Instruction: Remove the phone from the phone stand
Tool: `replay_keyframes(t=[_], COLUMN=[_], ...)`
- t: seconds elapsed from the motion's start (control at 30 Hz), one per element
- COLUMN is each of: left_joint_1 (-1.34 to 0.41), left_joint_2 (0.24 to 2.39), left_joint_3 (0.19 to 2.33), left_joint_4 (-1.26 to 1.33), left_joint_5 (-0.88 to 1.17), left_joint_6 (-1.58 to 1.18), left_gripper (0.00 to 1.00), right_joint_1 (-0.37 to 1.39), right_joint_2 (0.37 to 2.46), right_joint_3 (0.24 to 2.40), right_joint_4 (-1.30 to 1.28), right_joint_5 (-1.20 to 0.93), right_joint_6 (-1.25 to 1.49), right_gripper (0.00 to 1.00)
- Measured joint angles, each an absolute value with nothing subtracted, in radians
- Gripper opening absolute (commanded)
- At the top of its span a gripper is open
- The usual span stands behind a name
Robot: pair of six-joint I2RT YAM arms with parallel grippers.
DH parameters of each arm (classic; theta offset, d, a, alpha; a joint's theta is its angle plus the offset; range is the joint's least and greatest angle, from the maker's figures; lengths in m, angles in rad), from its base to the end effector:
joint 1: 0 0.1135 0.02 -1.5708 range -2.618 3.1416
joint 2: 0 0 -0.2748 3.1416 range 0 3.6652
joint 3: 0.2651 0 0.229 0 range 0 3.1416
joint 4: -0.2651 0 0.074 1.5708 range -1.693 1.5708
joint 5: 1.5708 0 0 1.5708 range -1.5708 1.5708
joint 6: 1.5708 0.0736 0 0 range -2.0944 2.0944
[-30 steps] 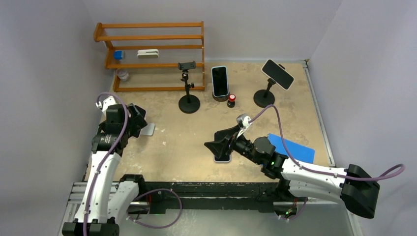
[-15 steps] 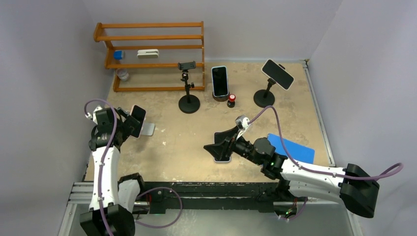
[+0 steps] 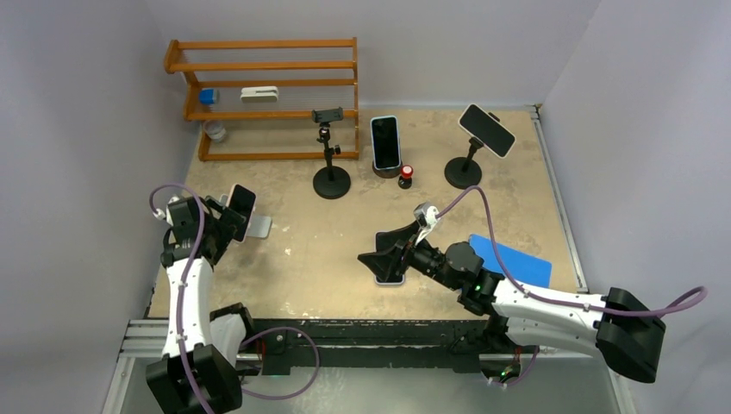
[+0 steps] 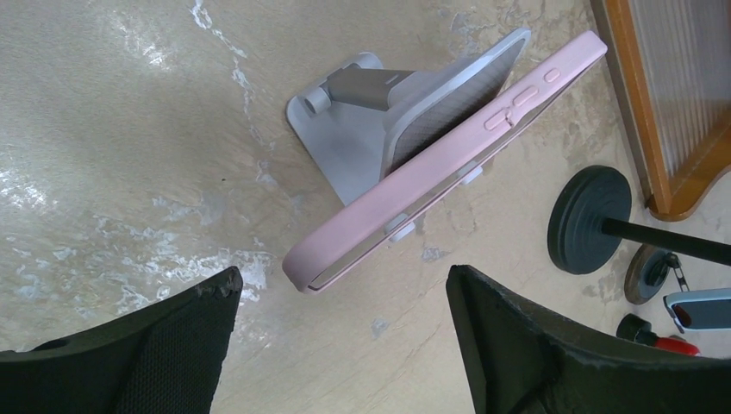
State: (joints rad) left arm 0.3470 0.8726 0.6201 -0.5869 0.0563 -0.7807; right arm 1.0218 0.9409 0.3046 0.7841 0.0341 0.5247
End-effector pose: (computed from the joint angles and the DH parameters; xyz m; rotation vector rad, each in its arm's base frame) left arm 0.1621 0.0542 0.2171 -1.2743 2.0642 -0.2666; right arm 0.1156 0.1842 0.2742 -0.3506 1.5056 1.2333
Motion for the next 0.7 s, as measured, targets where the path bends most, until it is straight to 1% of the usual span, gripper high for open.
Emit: replay_keyframes(t=[0.23,0.3,0.37,0.57,0.7], left_joint_1=[0.352,0.356,0.362,0.377,0.379], left_joint_2=[0.843,0.843,0.849,0.866,0.866], left_joint_3=[0.590,0.584,0.574,0.558,0.558], left_joint_4=[-0.548,-0.529,-0.510,-0.483,-0.471], left_joint_5=[0.052,0.053,0.059,0.081,0.091], left_joint_6=[-0.810,-0.814,-0.820,-0.820,-0.820], left_gripper=[0.76,0.70,0.66,0.63,0.58], right_joint_1=[1.022,1.022,1.022,1.022,1.022], right_joint_2=[0.962,0.962,0.962,0.962,0.962], right_joint_3=[0.305,0.305,0.305,0.305,0.305], right_joint_4=[0.784,0.785,0.785,0.784,0.784], right_joint_5=[0.035,0.036,0.039,0.057,0.062], right_joint_6=[0.525,0.525,0.524,0.524,0.524], right_gripper=[0.96,0.96,0.96,0.96,0.96])
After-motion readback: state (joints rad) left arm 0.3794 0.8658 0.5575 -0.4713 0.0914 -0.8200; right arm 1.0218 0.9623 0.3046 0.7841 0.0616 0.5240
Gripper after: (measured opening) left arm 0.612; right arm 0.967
